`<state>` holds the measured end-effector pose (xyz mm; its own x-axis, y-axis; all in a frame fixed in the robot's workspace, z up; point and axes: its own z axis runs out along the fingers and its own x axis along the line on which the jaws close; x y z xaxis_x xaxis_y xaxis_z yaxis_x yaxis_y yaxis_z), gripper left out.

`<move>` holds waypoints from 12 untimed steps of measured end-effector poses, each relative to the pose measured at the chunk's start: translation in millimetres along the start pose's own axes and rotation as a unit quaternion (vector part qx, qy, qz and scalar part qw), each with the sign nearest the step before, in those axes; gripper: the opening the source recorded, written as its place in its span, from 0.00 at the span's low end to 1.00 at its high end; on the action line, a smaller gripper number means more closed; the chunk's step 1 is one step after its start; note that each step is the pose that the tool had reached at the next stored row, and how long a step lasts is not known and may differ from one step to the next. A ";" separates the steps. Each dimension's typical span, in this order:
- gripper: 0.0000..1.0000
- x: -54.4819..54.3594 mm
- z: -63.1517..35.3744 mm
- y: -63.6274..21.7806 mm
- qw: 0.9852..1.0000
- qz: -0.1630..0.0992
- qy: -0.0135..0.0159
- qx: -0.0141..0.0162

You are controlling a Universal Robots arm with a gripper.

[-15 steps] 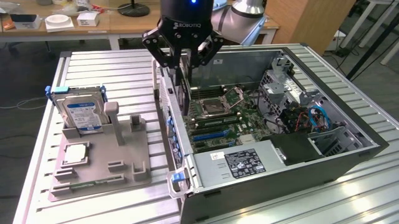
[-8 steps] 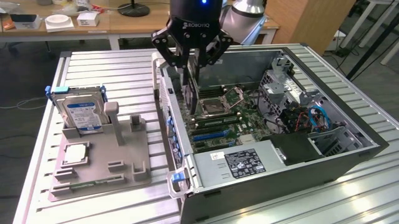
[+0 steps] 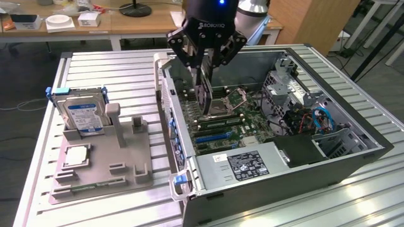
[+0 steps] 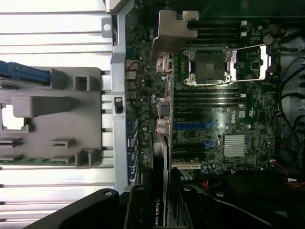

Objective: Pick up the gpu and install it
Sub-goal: 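Pick up the gpu and move the gpu toward the slot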

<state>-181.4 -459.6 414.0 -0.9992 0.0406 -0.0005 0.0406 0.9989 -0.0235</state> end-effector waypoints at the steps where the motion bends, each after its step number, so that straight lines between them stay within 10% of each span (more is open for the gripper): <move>1: 0.26 -2.6 0.0 0.1 1.000 0.000 0.000 0.000; 12: 0.26 -32.3 0.0 1.3 1.000 -0.001 0.000 0.000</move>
<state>-149.0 -459.6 413.9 -0.9992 0.0391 -0.0005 0.0391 0.9990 -0.0235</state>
